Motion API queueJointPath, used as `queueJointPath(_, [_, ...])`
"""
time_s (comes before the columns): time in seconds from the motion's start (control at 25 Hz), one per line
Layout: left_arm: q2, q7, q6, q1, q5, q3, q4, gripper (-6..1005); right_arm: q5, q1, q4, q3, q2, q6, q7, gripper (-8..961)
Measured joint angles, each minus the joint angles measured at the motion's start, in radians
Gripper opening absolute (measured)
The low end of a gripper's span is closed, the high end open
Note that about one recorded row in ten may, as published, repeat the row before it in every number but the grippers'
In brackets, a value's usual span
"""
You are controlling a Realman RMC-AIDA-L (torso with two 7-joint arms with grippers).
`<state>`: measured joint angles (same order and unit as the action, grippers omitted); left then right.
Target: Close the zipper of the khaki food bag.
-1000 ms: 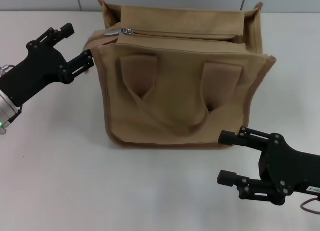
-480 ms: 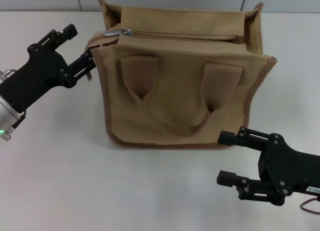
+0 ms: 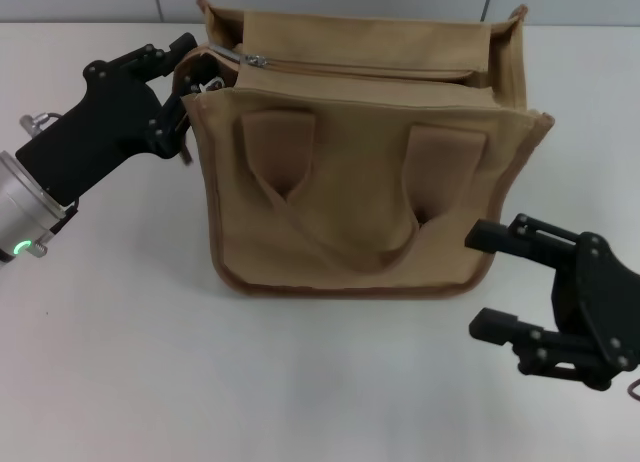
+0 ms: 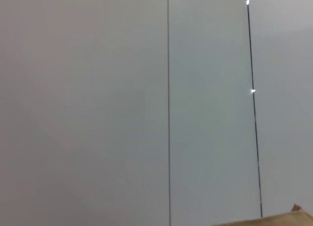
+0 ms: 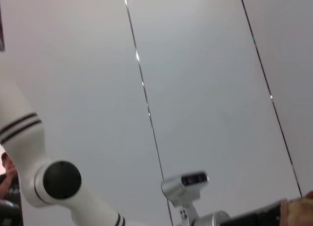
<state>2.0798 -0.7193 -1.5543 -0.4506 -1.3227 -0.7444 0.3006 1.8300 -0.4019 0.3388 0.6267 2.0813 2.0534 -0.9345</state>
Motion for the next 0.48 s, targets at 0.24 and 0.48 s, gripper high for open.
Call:
queueJointPath(0.24, [0.0,0.055,-0.043,-0.013,0.012,0.006,-0.031,181,-0.013,-0.003,-0.003,-0.035,0.001,0.024,-0.003,768])
queueJointPath(0.48, [0.0,0.087,-0.135,-0.019,0.034,0.004,-0.053,65,-0.021,-0.008,-0.012,-0.141,-0.002,0.063,-0.071,768])
